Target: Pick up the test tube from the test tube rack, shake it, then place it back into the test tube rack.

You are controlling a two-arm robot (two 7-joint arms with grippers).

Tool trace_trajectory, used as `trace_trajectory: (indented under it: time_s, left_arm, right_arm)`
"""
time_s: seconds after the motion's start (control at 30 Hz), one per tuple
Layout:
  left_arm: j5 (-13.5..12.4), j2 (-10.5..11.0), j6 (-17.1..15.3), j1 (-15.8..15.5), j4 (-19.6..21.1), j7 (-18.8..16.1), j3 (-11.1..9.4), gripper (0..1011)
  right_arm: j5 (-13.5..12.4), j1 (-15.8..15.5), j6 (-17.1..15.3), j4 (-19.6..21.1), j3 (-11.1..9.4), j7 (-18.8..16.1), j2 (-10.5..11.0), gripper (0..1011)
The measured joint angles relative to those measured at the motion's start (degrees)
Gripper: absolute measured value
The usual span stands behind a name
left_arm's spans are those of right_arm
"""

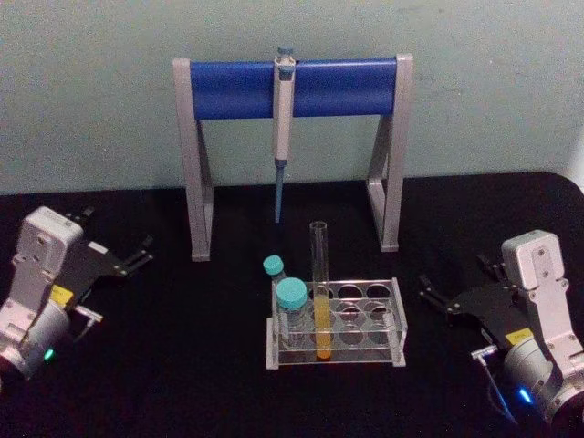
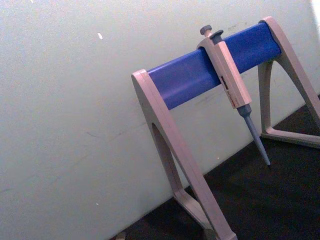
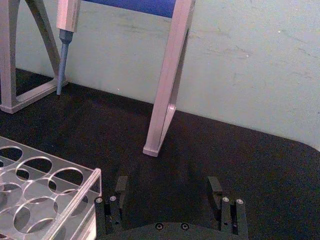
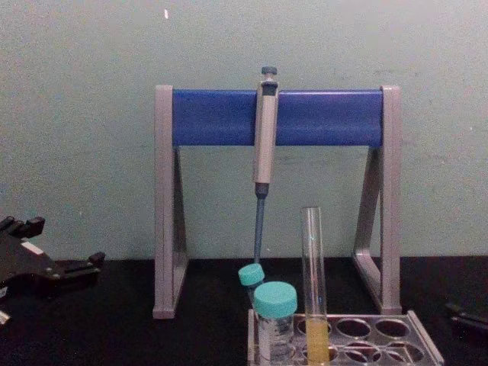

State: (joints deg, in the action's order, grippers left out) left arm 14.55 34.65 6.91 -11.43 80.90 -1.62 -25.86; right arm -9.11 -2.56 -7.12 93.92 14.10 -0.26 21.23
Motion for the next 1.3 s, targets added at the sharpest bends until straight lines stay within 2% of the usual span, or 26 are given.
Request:
trace_trajectory:
  time_s: [1.3]
  left_arm:
    - [0.0, 0.0, 0.0, 0.0, 0.0, 0.0, 0.0, 1001]
  right_arm:
    - [-0.1, 0.0, 0.1, 0.0, 0.0, 0.0, 0.1, 1000]
